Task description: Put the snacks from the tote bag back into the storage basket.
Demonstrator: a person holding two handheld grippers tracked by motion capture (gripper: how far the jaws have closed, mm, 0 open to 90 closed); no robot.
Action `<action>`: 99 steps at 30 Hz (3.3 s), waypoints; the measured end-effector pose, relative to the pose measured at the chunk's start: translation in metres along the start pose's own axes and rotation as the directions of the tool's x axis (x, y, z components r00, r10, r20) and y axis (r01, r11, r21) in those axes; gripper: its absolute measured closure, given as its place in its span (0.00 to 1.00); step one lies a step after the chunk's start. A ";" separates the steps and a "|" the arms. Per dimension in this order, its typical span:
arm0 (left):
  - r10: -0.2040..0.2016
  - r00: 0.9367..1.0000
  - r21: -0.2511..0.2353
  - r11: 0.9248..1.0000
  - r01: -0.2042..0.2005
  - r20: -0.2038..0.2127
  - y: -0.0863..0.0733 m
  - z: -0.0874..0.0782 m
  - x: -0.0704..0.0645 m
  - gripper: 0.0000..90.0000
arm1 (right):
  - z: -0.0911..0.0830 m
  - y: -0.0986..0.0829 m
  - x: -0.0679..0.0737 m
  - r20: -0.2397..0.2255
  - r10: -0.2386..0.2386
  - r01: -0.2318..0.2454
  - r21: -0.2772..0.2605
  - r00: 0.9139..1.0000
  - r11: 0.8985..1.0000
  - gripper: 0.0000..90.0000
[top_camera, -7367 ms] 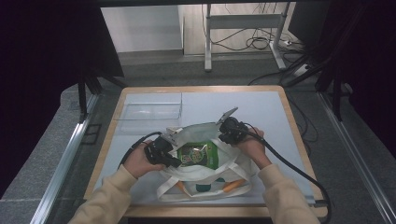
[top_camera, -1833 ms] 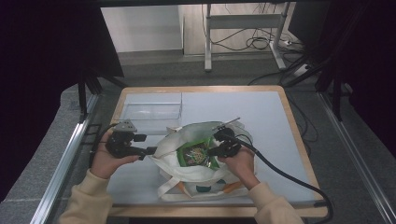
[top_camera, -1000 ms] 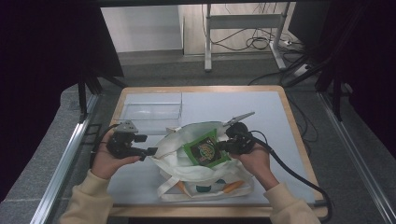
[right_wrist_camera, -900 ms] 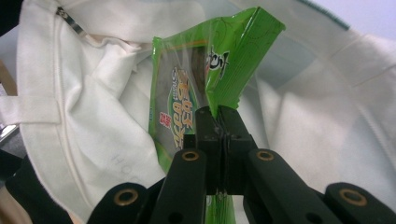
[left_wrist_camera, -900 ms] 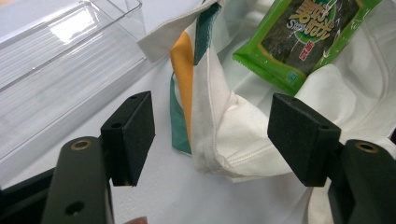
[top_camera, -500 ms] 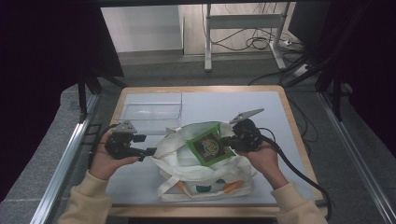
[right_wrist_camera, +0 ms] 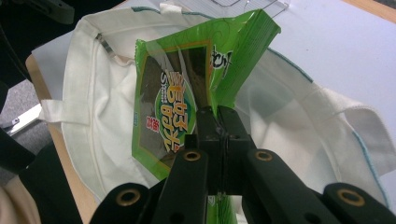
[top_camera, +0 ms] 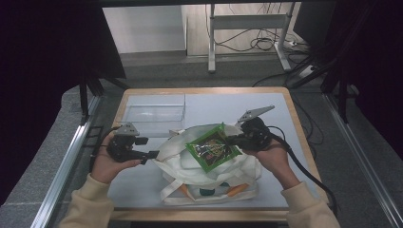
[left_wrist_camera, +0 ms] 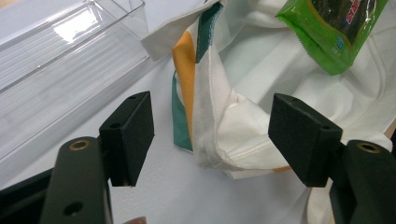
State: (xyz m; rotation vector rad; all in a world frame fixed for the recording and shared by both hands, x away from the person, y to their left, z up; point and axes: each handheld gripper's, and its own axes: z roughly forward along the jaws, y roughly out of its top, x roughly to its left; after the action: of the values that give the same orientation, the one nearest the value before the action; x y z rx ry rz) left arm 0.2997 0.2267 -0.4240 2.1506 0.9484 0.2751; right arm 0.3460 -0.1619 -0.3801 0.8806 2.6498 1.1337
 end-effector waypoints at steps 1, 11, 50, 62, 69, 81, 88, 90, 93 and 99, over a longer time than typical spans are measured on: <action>-0.002 1.000 0.000 1.000 0.002 0.001 0.000 0.000 0.000 0.35 | -0.001 0.000 0.000 0.000 -0.007 0.007 0.000 1.000 1.000 0.98; -0.008 1.000 0.000 1.000 0.008 -0.004 -0.001 0.000 0.002 0.35 | -0.010 0.008 -0.001 0.003 -0.048 0.048 -0.016 0.999 0.999 0.98; 0.093 0.995 -0.039 0.995 -0.092 0.043 0.023 0.004 -0.017 0.36 | -0.021 0.029 -0.002 0.000 -0.223 0.223 -0.033 0.975 0.974 0.98; 0.204 0.966 -0.045 0.979 -0.199 0.160 0.067 0.026 -0.035 0.37 | -0.009 0.037 0.000 -0.023 -0.283 0.282 -0.039 0.959 0.959 0.98; 0.255 0.945 -0.001 0.965 -0.261 0.203 0.086 0.045 -0.044 0.39 | -0.003 0.039 0.004 -0.036 -0.311 0.309 -0.044 0.950 0.950 0.98; 0.217 0.937 0.080 0.966 -0.248 0.274 0.087 0.066 -0.042 0.71 | 0.005 0.041 0.007 -0.053 -0.355 0.351 -0.063 0.933 0.934 0.97; 0.191 0.929 0.085 0.970 -0.228 0.316 0.083 0.064 -0.038 0.80 | 0.006 0.040 0.009 -0.057 -0.369 0.364 -0.071 0.928 0.928 0.95; 0.178 0.932 0.081 0.974 -0.213 0.316 0.081 0.063 -0.039 0.80 | 0.007 0.040 0.009 -0.062 -0.369 0.365 -0.074 0.927 0.928 0.95; 0.168 0.932 0.072 0.977 -0.201 0.322 0.080 0.061 -0.037 0.80 | 0.007 0.040 0.009 -0.067 -0.361 0.355 -0.086 0.930 0.931 0.91; 0.140 0.942 0.045 0.986 -0.161 0.304 0.073 0.053 -0.033 0.80 | -0.003 0.041 0.008 -0.064 -0.305 0.294 -0.136 0.950 0.946 0.72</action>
State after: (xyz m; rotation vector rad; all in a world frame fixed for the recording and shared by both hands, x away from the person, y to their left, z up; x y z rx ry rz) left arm 0.3406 0.1423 -0.4053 2.2516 0.6288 -0.0136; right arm 0.3576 -0.1371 -0.3480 0.3968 2.6230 1.2628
